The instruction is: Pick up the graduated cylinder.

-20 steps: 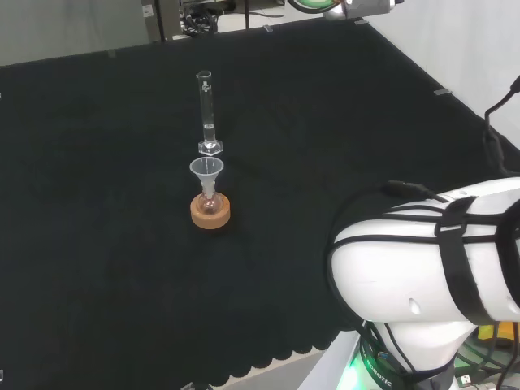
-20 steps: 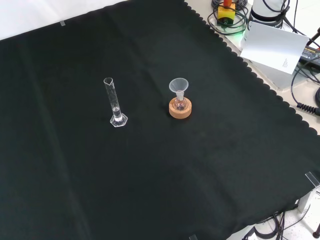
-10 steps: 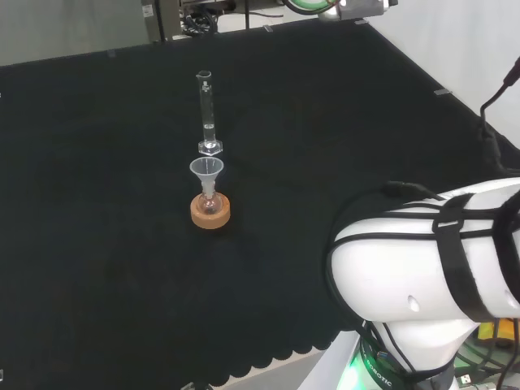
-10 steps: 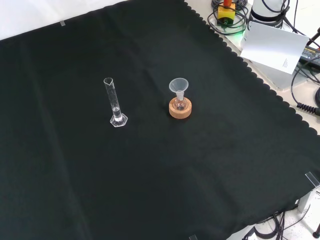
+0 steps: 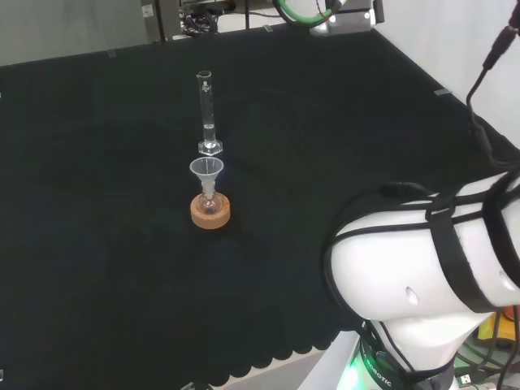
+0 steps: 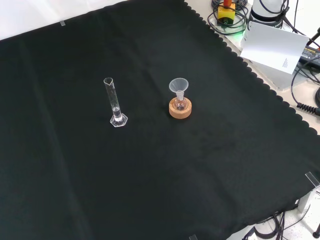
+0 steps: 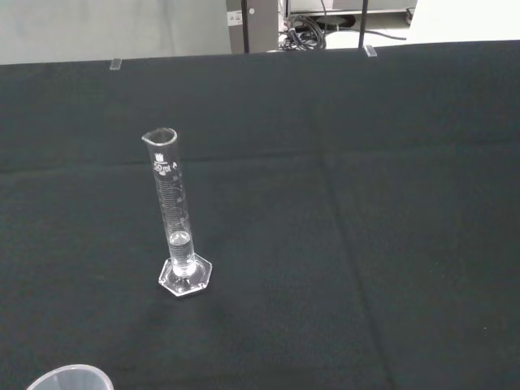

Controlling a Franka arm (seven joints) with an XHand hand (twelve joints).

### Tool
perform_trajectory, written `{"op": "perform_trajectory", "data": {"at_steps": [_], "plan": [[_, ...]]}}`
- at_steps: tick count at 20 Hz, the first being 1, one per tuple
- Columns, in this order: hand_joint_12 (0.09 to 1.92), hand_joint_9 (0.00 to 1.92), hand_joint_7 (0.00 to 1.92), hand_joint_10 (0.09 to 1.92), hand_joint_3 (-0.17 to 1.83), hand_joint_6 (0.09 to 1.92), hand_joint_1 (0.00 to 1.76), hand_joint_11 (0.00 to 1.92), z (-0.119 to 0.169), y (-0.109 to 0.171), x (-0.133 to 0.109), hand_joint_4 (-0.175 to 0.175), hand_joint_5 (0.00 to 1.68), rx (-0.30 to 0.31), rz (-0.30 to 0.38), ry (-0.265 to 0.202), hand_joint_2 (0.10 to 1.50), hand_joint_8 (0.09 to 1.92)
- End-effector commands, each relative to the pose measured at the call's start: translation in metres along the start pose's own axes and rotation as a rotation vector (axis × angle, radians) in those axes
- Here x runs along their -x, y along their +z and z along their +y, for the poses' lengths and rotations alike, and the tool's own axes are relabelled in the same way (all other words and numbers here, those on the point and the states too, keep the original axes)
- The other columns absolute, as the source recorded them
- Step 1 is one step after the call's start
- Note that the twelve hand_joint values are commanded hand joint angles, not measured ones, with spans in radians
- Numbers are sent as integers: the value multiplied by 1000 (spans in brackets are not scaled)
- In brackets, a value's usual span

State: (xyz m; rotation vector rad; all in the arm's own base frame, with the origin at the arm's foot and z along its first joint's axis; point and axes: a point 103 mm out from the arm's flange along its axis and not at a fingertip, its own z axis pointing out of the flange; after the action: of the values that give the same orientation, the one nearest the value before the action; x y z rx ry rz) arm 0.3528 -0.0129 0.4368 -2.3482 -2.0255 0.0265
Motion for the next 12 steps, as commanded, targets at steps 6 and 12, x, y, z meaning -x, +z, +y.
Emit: {"op": "perform_trajectory", "data": {"at_steps": [6,12], "plan": [[1416,217,40,724,260,87,360,60,116,99,13,-31,192,-25,81,-40,1148,522],[1408,322,102,725,267,87,498,124,166,149,12,-39,218,-62,135,-86,1062,649]]}}
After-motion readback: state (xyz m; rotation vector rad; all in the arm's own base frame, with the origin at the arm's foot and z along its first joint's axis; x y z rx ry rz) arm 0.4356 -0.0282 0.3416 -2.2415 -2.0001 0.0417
